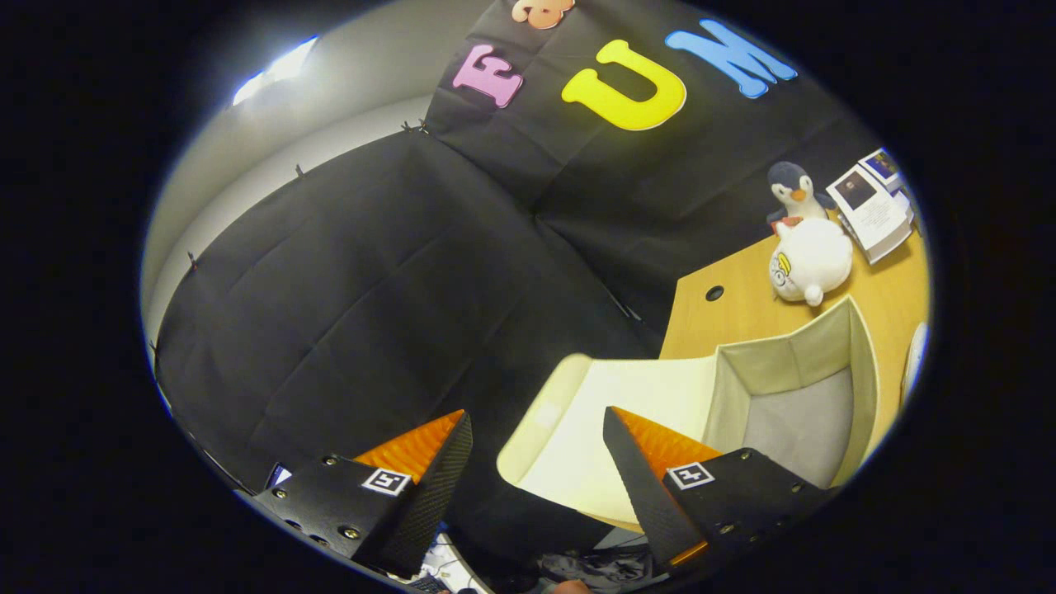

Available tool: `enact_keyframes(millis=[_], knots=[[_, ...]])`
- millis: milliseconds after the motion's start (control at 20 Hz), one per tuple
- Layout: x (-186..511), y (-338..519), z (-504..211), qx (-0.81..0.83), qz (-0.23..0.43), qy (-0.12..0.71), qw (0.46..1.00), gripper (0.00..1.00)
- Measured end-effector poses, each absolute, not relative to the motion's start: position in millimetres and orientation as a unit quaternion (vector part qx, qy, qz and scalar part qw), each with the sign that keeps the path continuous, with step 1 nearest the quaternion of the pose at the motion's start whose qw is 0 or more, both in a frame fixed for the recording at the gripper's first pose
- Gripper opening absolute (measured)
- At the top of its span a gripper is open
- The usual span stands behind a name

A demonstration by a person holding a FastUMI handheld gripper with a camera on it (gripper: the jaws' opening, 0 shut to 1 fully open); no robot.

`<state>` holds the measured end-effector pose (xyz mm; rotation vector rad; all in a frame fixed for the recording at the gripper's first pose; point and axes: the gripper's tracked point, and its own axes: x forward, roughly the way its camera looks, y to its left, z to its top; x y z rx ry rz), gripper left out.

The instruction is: Open the storage box then place both shoes into the box .Put the left shoe in first, then the right shoe, with the right side of both shoes facing outward in a uniform manner.

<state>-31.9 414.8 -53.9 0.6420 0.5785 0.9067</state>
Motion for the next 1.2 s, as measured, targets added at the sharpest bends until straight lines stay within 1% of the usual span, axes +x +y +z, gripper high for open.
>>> enact_keyframes(millis=[250,550,900,1200], knots=[[-8.0,361.0,-73.7,0.238,0.38,0.254,0.857,0.97],[23.5,279.4,-100.5,0.198,0.305,0.248,0.898,0.97],[51.3,180.9,-131.0,0.165,0.221,0.251,0.928,0.97],[56.7,114.8,-183.0,0.13,0.164,0.279,0.937,0.97]])
